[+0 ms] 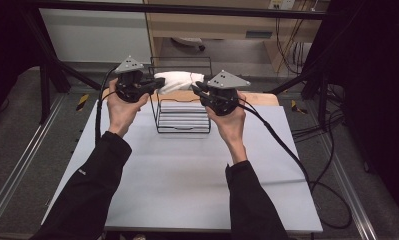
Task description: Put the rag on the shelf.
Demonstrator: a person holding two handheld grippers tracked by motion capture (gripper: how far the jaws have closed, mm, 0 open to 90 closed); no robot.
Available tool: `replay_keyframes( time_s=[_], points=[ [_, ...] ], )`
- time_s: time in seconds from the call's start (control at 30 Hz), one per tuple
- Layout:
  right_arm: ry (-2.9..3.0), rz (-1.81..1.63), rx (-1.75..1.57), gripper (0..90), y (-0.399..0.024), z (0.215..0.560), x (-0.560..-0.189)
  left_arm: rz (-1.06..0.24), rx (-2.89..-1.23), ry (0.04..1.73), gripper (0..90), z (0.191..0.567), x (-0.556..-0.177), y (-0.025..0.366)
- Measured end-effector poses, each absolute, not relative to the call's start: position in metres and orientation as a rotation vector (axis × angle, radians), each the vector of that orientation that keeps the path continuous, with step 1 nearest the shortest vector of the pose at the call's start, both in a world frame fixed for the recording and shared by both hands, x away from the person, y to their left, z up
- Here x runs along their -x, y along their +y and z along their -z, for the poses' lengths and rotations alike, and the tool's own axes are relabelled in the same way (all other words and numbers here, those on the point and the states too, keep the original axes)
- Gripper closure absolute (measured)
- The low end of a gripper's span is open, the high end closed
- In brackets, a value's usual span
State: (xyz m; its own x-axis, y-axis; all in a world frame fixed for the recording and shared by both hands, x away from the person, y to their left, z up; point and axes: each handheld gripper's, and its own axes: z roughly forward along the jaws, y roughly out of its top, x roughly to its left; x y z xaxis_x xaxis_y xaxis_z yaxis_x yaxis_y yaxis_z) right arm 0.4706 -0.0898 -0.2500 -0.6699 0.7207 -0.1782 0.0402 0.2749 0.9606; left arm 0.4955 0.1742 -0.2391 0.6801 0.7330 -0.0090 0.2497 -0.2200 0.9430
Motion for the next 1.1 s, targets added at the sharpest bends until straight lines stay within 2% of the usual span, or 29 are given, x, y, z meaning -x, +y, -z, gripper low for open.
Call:
replay_keyframes(
  time_s=[0.13,0.2,0.3,0.33,0.43,0.73,1.1],
  points=[
    [1.917,-1.483,-0.694,68.4,-0.092,0.246,-0.468,-0.541,-1.792,0.786,89.9,0.243,-0.496,0.174],
    [1.902,-1.525,-0.700,68.2,-0.094,0.243,-0.466,-0.555,-1.808,0.785,89.9,0.246,-0.496,0.172],
    [1.923,-1.533,-0.727,77.8,-0.095,0.241,-0.468,-0.548,-1.814,0.790,89.9,0.251,-0.497,0.170],
    [1.952,-1.525,-0.745,85.6,-0.094,0.243,-0.472,-0.548,-1.814,0.793,89.9,0.253,-0.497,0.170],
    [1.982,-1.501,-0.753,89.6,-0.090,0.248,-0.475,-0.548,-1.821,0.796,89.9,0.259,-0.499,0.170],
    [2.032,-1.384,-0.828,89.9,-0.074,0.272,-0.495,-0.575,-1.807,0.813,89.9,0.272,-0.503,0.168],
    [2.006,-1.412,-0.836,87.1,-0.074,0.271,-0.496,-0.570,-1.792,0.814,89.6,0.271,-0.501,0.169]
  ],
)
